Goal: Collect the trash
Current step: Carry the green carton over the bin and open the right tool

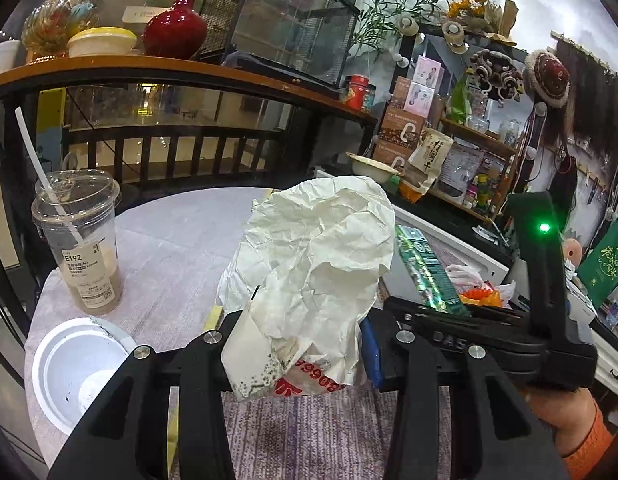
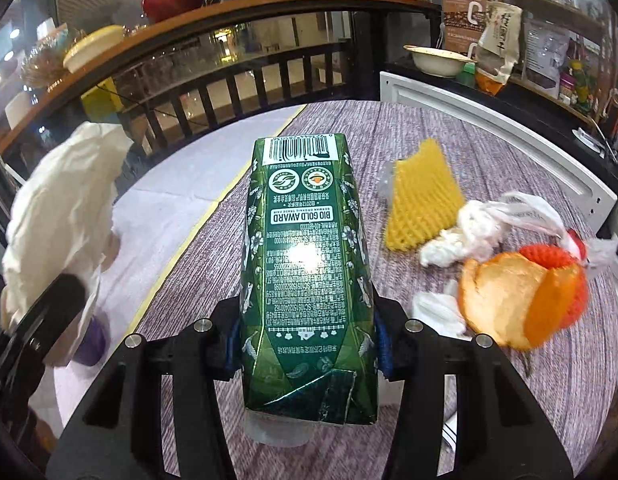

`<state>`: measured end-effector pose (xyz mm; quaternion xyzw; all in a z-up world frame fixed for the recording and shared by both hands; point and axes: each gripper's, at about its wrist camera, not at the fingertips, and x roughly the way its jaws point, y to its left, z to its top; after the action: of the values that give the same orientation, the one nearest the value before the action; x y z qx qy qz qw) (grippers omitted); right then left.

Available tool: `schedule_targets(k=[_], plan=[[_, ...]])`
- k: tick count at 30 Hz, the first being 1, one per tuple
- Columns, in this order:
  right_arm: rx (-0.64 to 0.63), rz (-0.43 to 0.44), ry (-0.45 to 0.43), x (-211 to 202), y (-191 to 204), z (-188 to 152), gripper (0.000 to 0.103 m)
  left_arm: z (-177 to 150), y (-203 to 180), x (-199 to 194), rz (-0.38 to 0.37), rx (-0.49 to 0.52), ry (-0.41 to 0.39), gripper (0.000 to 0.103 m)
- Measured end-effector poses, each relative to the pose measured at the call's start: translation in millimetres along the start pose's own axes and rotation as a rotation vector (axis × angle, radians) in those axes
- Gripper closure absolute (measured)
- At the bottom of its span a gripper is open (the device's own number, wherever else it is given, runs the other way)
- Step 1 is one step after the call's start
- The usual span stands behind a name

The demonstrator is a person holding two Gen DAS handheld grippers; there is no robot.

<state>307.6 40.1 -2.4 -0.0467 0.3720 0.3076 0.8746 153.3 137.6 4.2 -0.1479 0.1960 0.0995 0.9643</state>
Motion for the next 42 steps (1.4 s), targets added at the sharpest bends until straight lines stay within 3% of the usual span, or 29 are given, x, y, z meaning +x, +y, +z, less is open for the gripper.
schedule_targets(k=[12, 18, 24, 35, 42], plan=[[0.091, -0.032, -0.133, -95, -68, -43, 0.053, -10, -51, -12, -0.112, 0.083, -0.002, 0.061], [0.15, -0.169, -0.209, -138, -123, -79, 0.053, -16, -86, -15, -0.186, 0.123, 0.005, 0.061], [0.264, -0.261, -0.206, -161, -180, -119, 0.053, -26, -125, -16, -0.265, 0.168, 0.025, 0.061], [0.472, -0.404, -0.092, -147, -279, -187, 0.053, -54, -193, -11, -0.422, 0.23, 0.124, 0.061], [0.608, -0.384, 0.112, -81, -340, -228, 0.053, -70, -228, -18, -0.494, 0.285, 0.147, 0.061]])
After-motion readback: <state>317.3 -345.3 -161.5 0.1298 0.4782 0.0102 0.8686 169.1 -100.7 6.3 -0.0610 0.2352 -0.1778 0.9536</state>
